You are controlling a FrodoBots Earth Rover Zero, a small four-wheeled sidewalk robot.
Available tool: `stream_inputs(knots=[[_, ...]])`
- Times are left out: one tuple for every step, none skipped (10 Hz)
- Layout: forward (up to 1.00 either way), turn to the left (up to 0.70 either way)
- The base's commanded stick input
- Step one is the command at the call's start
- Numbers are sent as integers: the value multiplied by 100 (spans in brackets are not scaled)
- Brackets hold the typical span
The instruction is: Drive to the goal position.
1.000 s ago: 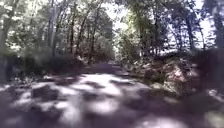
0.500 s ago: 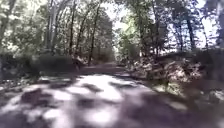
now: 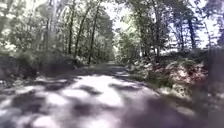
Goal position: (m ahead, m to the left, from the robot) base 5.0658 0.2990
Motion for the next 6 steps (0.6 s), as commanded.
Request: stream_inputs(knots=[[45,0],[45,0],[45,0],[45,0],[45,0],[45,0]])
